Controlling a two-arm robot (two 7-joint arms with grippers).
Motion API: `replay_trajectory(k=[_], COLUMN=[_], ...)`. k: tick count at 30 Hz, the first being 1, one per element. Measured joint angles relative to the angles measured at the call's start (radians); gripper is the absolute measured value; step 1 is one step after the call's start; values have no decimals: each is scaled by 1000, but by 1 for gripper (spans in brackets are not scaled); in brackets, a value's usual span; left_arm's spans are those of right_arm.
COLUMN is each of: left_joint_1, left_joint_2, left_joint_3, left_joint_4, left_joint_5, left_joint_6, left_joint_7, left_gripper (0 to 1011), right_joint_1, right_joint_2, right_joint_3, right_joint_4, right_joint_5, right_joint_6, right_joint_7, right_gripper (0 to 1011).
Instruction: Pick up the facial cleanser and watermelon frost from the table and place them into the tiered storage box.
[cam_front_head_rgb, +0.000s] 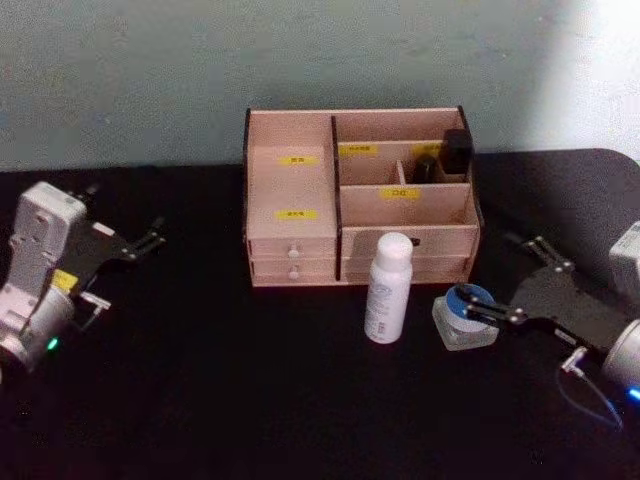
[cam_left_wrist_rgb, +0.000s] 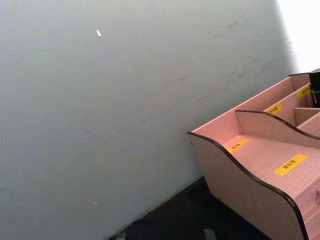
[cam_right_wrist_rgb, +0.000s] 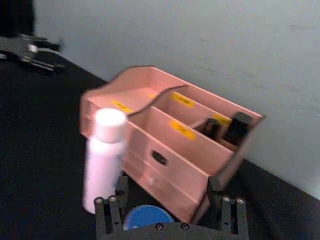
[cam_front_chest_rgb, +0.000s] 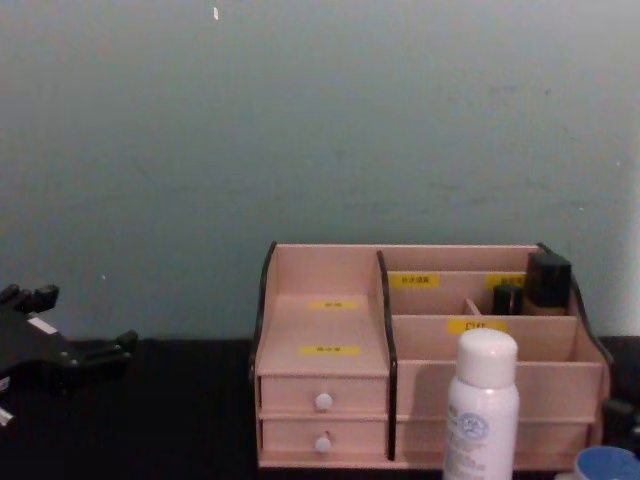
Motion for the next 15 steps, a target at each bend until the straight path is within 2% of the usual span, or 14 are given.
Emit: replay_trajectory(k=[4,9,15], left_joint_1=[0,0,0], left_joint_2=[0,0,0], left_joint_3=[0,0,0], left_joint_4=[0,0,0], left_joint_5=[0,0,0], left_joint_6=[0,0,0], left_joint_7=[0,0,0], left_gripper=[1001,1001,1001], right_joint_1=[15,40,96], right_joint_2=[-15,-36,-80], right_joint_3=[-14,-26,-49], right_joint_4=[12,36,96], right_joint_5=[14,19,28], right_joint_6=[-12,-15,-14], right_joint_7=[62,107,185], right_gripper=[1003,1003,1003])
